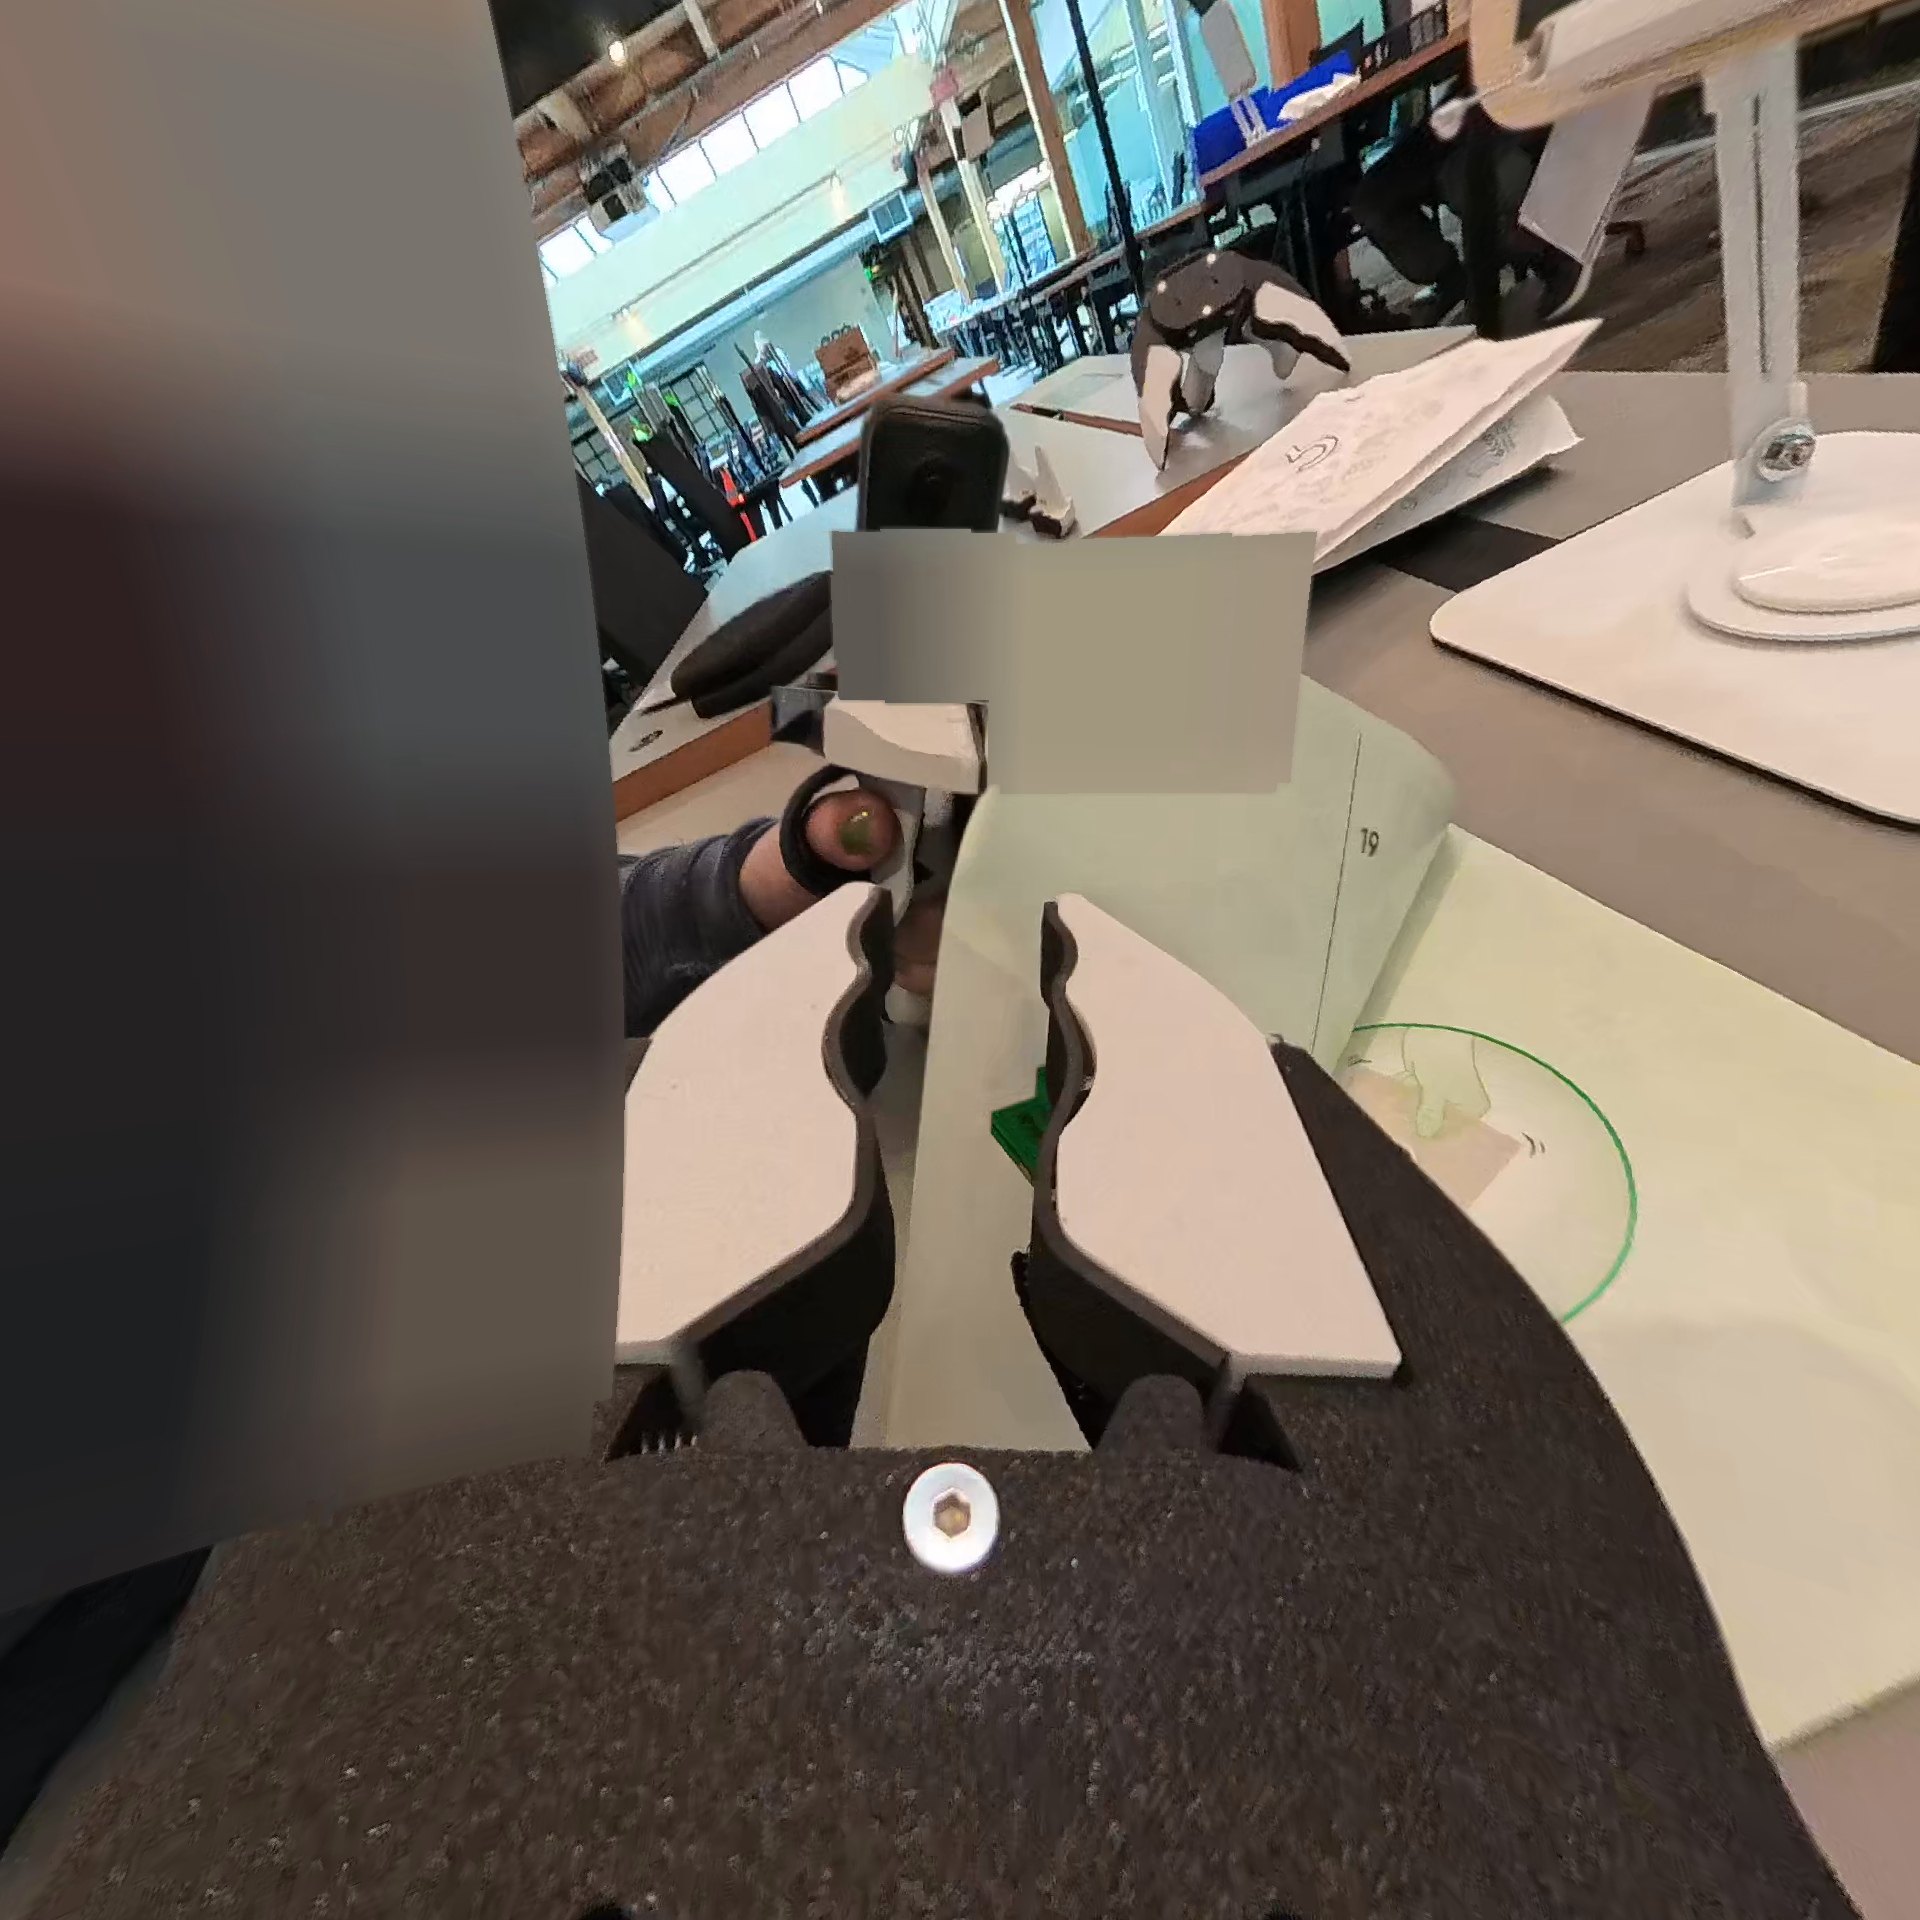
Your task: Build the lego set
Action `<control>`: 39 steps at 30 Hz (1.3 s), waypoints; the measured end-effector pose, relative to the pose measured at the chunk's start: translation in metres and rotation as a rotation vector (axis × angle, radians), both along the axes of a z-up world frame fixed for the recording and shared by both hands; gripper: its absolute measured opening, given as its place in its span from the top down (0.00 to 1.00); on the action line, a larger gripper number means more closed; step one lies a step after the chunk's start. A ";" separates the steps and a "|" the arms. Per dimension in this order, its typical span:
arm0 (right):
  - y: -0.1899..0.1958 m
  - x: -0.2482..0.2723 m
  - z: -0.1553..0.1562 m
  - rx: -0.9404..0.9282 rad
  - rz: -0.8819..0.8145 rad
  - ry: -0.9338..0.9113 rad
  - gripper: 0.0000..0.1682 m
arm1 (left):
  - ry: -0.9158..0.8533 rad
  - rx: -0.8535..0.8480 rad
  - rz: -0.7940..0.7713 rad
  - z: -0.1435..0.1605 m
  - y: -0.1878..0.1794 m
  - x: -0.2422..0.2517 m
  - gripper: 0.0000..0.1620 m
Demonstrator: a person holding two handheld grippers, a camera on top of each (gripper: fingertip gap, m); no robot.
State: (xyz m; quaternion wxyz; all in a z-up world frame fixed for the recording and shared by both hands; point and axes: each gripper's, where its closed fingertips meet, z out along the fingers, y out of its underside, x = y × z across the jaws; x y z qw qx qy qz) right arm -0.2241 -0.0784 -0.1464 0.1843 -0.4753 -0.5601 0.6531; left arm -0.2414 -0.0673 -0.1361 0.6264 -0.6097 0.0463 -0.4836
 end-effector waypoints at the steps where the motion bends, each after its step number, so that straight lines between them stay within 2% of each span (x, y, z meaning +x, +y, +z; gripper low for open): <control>1: -0.001 -0.001 0.001 0.016 -0.006 -0.005 0.84 | -0.001 0.005 -0.007 0.000 -0.001 0.001 1.00; 5: -0.007 -0.006 0.006 0.149 0.002 -0.033 0.77 | 0.002 0.024 -0.010 0.003 -0.002 0.002 1.00; 9: -0.007 -0.008 -0.008 0.419 -0.042 -0.151 0.73 | -0.028 0.029 -0.016 0.004 -0.003 0.001 1.00; 14: 0.000 -0.017 -0.019 0.648 -0.212 -0.200 0.85 | -0.046 0.029 -0.024 0.005 -0.004 0.000 1.00; 15: 0.001 -0.019 -0.021 0.680 -0.234 -0.200 0.91 | -0.049 0.026 -0.026 0.005 -0.004 0.001 1.00; 16: 0.003 -0.017 -0.020 0.706 -0.273 -0.188 0.99 | -0.054 0.024 -0.025 0.005 -0.004 0.001 1.00; 17: 0.004 -0.018 -0.019 0.721 -0.306 -0.167 1.00 | -0.062 0.025 -0.021 0.005 -0.004 0.000 1.00; 20: 0.013 -0.016 -0.018 0.743 -0.414 -0.096 1.00 | -0.052 0.040 0.019 0.007 -0.004 -0.002 1.00; 25: 0.023 -0.009 -0.022 0.805 -0.542 0.023 1.00 | 0.003 0.115 0.172 0.016 -0.008 -0.019 1.00; 28: 0.025 -0.006 -0.023 0.904 -0.601 0.090 1.00 | -0.006 0.167 0.243 0.021 -0.012 -0.027 0.99; 29: 0.025 -0.005 -0.025 0.953 -0.615 0.110 1.00 | -0.016 0.185 0.250 0.022 -0.015 -0.027 0.90; 34: 0.018 -0.002 -0.025 1.038 -0.672 0.182 1.00 | -0.056 0.232 0.239 0.022 -0.023 -0.021 0.87; 39: 0.026 0.003 -0.021 1.006 -0.745 0.214 1.00 | -0.079 0.214 0.213 0.015 -0.021 -0.016 0.84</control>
